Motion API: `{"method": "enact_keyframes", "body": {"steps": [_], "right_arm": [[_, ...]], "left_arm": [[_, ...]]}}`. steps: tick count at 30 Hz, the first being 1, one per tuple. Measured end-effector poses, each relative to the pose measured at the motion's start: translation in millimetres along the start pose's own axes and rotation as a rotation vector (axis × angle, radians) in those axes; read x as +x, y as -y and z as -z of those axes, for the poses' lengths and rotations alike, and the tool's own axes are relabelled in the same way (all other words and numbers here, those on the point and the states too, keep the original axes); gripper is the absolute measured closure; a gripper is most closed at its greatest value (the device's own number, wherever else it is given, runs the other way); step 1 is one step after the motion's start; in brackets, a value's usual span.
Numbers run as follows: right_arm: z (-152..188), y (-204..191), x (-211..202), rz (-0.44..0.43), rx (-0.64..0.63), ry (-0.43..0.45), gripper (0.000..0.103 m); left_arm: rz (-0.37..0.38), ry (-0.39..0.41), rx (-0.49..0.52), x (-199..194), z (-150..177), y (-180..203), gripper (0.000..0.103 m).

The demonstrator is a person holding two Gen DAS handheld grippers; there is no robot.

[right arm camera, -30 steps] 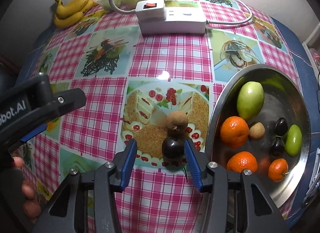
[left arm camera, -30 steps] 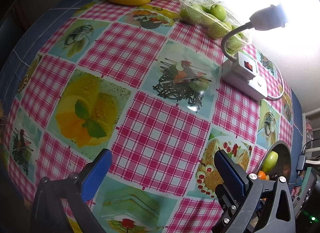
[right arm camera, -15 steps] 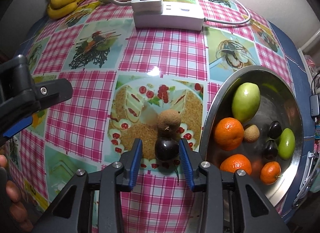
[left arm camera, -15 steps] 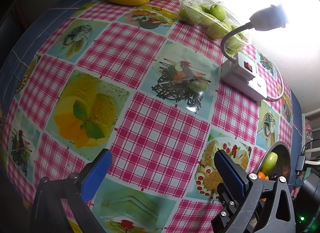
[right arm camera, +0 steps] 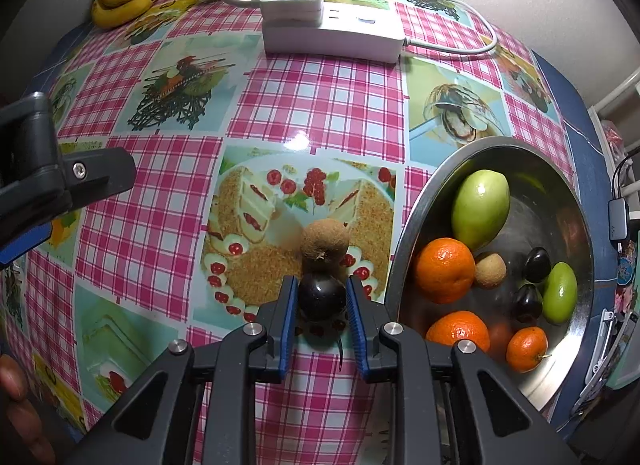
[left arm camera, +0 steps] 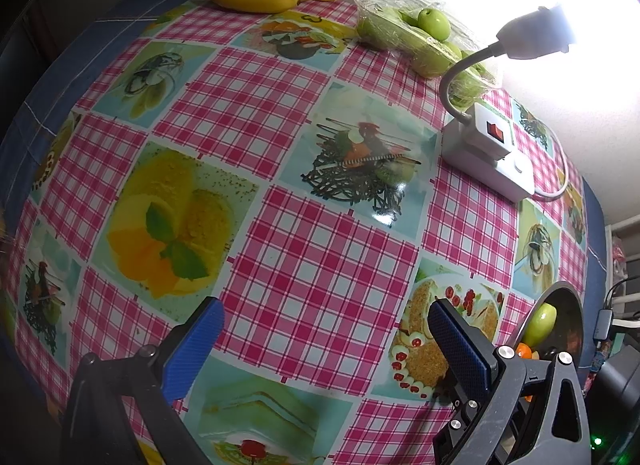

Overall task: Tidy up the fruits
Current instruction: 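Lift the plum with the right tool while the left tool grasps the last brown round fruit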

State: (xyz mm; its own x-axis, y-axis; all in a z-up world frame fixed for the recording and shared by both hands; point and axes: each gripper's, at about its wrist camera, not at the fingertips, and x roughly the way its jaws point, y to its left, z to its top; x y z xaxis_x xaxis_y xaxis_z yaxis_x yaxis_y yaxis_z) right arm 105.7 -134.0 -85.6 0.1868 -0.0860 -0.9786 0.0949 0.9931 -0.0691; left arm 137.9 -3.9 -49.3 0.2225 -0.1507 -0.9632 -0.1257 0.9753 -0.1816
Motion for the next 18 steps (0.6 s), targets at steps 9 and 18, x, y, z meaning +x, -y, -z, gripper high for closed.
{"method": "enact_keyframes", "body": {"steps": [9, 18], "right_arm": [[-2.9, 16.0, -28.1, -0.128, 0.055, 0.045, 0.078], [-2.2, 54.4, -58.6, -0.195, 0.166, 0.116, 0.078]], "left_arm": [[0.016, 0.007, 0.0, -1.7, -0.7, 2.3, 0.0], [0.073, 0.005, 0.008, -3.8, 2.8, 12.3, 0.001]]}}
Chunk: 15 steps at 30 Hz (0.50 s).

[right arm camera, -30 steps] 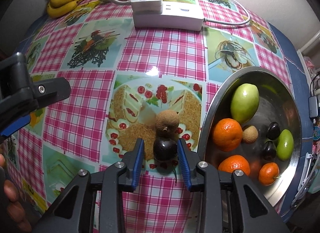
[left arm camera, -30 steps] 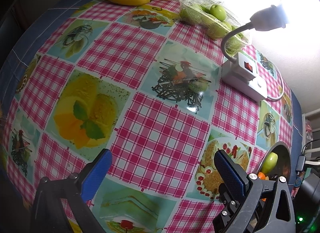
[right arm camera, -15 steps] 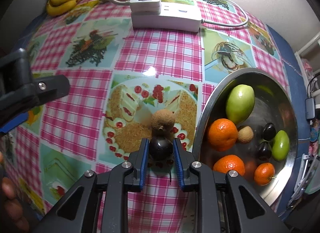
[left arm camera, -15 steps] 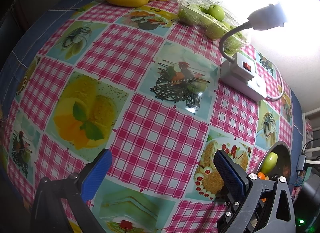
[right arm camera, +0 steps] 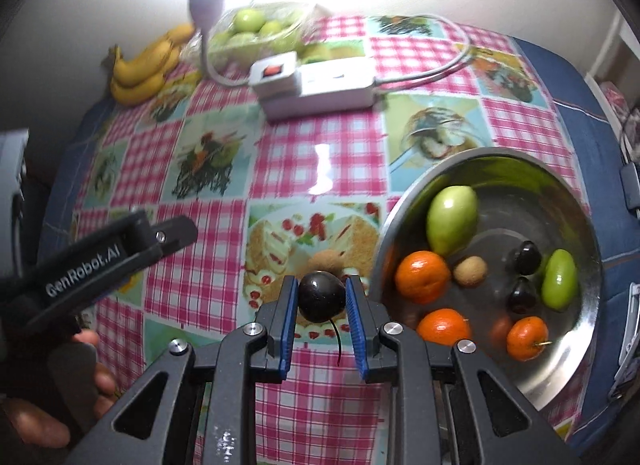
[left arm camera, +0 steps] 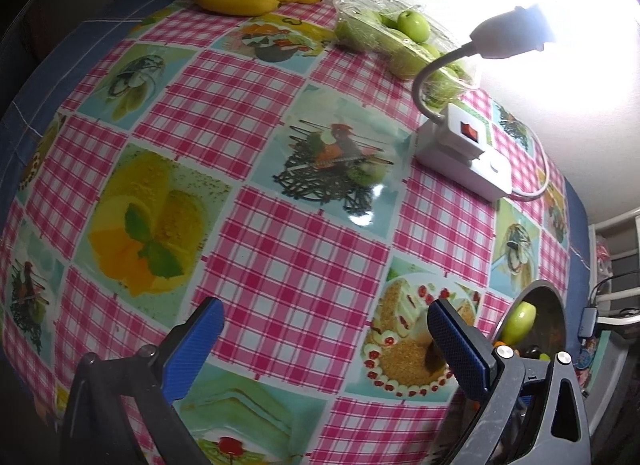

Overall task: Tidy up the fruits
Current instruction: 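Lift the plum with the right tool while the left tool grasps the last brown round fruit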

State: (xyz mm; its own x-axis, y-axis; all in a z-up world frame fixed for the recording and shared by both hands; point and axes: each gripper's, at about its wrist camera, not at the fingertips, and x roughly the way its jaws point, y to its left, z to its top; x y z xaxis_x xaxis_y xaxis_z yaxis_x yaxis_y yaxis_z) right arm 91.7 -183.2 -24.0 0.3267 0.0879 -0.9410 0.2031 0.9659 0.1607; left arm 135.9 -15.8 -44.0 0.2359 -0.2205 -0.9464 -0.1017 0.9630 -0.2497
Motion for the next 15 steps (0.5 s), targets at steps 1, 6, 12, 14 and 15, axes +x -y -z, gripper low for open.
{"method": "enact_keyframes", "body": {"steps": [1, 6, 12, 14, 15], "right_arm": [[0.5, 4.2, -3.7, 0.003, 0.012, 0.007, 0.078], [2.0, 28.9, -18.8, 0.025, 0.081, 0.044, 0.078], [3.9, 55.2, -24.2, 0.045, 0.146, 0.055, 0.078], [4.4, 60.5, -25.2, 0.05, 0.155, 0.054, 0.078], [4.3, 63.4, -25.4, 0.049, 0.16, 0.054, 0.078]], "left_arm": [[0.005, -0.001, 0.003, 0.5, 0.9, 2.0, 0.001], [0.025, -0.006, 0.04, 4.6, 5.6, 18.4, 0.003], [0.056, -0.03, 0.084, 15.3, 13.5, 39.9, 0.007], [0.076, -0.042, 0.1, 20.5, 16.4, 47.1, 0.011], [0.083, -0.046, 0.109, 22.4, 17.5, 51.0, 0.014]]}}
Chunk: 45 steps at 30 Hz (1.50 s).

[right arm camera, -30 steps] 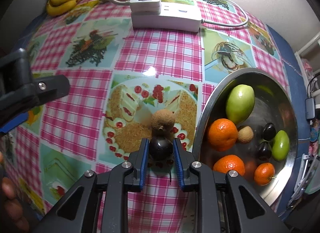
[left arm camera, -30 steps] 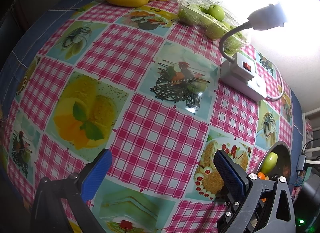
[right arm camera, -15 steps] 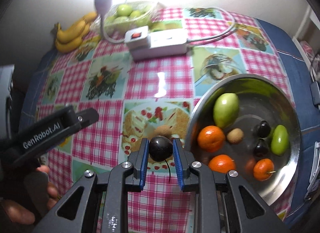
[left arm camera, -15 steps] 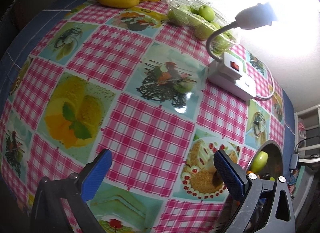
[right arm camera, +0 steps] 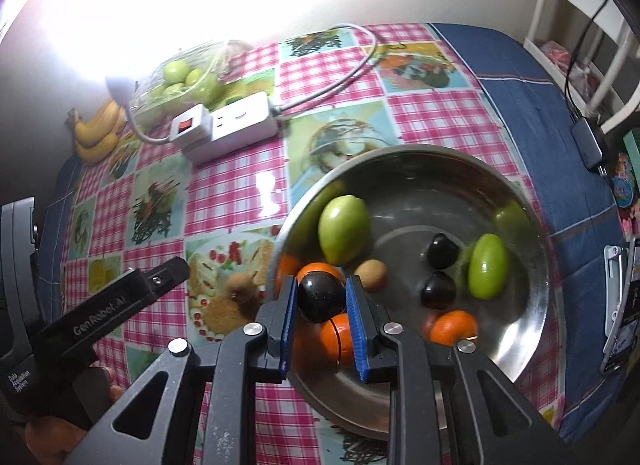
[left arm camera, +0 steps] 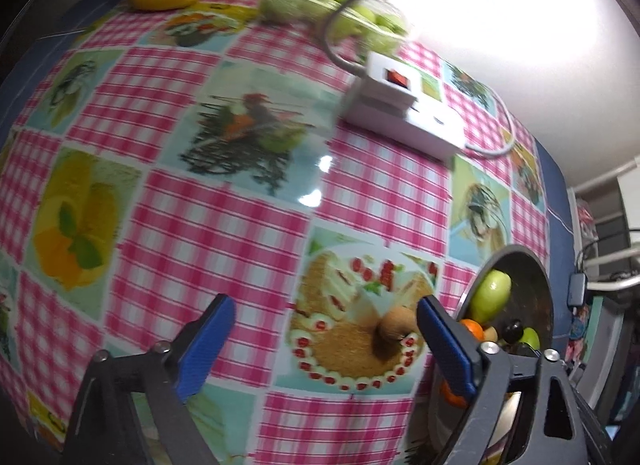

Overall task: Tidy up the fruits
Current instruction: 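Lift the plum with the right tool while the left tool grasps the last brown round fruit, then carry the brown fruit with the left tool while the right tool carries the plum into the bowl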

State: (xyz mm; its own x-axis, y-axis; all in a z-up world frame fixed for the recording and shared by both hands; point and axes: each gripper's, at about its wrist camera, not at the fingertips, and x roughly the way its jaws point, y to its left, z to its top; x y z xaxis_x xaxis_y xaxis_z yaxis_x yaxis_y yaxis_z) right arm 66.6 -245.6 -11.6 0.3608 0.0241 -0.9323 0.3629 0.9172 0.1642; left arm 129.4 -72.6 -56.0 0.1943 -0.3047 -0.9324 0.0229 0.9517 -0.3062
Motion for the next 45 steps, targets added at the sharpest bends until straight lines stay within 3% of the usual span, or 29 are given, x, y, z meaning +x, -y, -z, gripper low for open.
{"method": "enact_keyframes", "body": {"steps": [5, 7, 11, 25, 37, 45], "right_arm": [[-2.0, 8.6, -1.5, -0.006, 0.016, 0.005, 0.078], [-2.1, 11.2, -2.4, -0.005, 0.022, 0.007, 0.078], [-2.4, 14.1, -3.1, -0.007, 0.027, 0.008, 0.078], [-0.9, 11.7, -1.2, -0.009, 0.019, 0.002, 0.078], [-1.4, 14.7, -1.7, -0.01, 0.033, 0.005, 0.078], [-1.4, 38.9, -7.2, 0.021, 0.093, 0.018, 0.078]], "left_arm": [[0.023, -0.022, 0.052, 10.7, 3.9, 19.0, 0.026], [0.028, -0.029, 0.055, 14.2, 4.5, 22.0, 0.026], [0.051, -0.049, 0.054, 21.0, 5.1, 25.7, 0.041], [0.102, -0.081, 0.072, 34.2, 8.8, 36.4, 0.076], [0.135, -0.015, 0.1, 5.0, 3.7, 38.3, 0.077], [0.179, 0.02, 0.155, -21.0, 7.9, 54.1, 0.077]]}}
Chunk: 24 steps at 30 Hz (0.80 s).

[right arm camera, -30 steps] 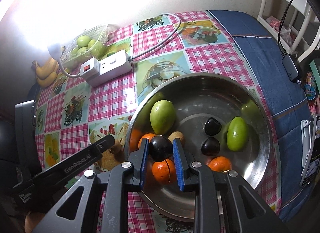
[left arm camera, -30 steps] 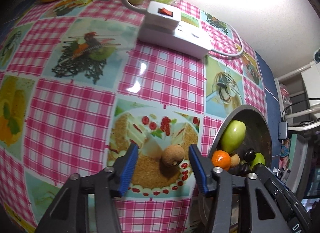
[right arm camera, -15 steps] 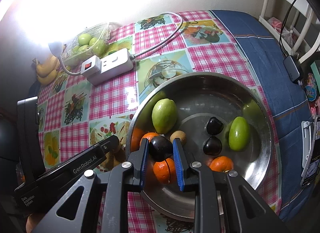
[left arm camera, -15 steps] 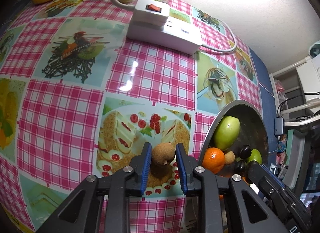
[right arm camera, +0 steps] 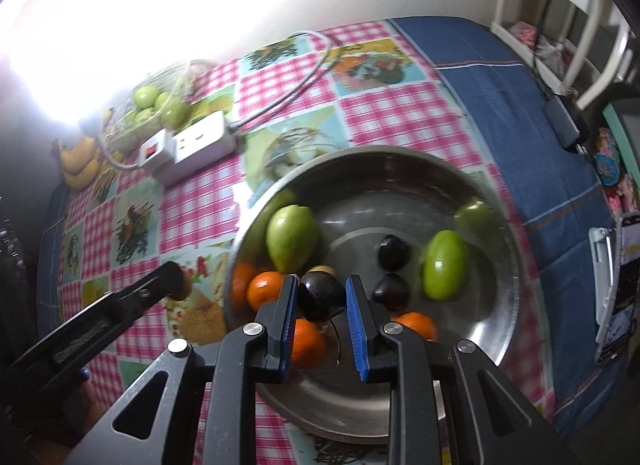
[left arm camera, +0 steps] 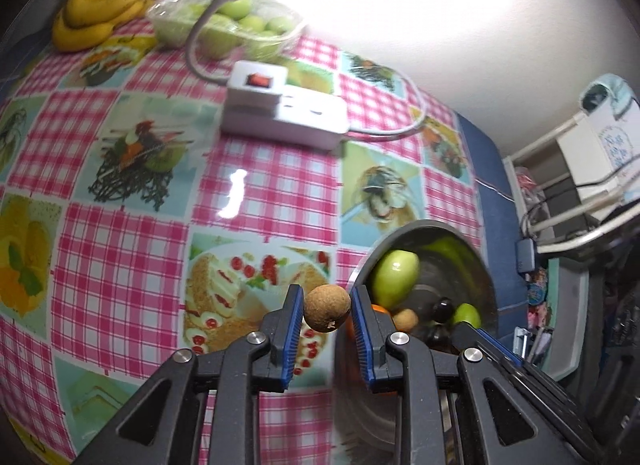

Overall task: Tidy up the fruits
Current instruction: 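Carry the brown fruit with the left tool while the right tool carries the plum into the bowl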

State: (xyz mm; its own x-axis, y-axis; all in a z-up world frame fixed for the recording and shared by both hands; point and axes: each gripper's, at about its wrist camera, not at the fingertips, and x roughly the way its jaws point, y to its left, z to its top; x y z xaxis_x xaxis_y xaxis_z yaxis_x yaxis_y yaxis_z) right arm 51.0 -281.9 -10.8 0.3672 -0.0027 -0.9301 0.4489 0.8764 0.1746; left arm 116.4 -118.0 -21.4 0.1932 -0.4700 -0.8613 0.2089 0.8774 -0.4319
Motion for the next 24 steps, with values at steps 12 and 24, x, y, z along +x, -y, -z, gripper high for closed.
{"method": "enact_keyframes", "body": {"steps": [12, 24], "right_arm": [[3.3, 18.5, 11.4, 0.013, 0.032, -0.047, 0.078], [8.2, 19.6, 30.7, 0.014, 0.027, -0.107, 0.077]], "left_arm": [[-0.002, -0.082, 0.117, 20.2, 21.4, 44.0, 0.077], [-0.043, -0.142, 0.1, 34.0, 28.9, 36.5, 0.077]]}}
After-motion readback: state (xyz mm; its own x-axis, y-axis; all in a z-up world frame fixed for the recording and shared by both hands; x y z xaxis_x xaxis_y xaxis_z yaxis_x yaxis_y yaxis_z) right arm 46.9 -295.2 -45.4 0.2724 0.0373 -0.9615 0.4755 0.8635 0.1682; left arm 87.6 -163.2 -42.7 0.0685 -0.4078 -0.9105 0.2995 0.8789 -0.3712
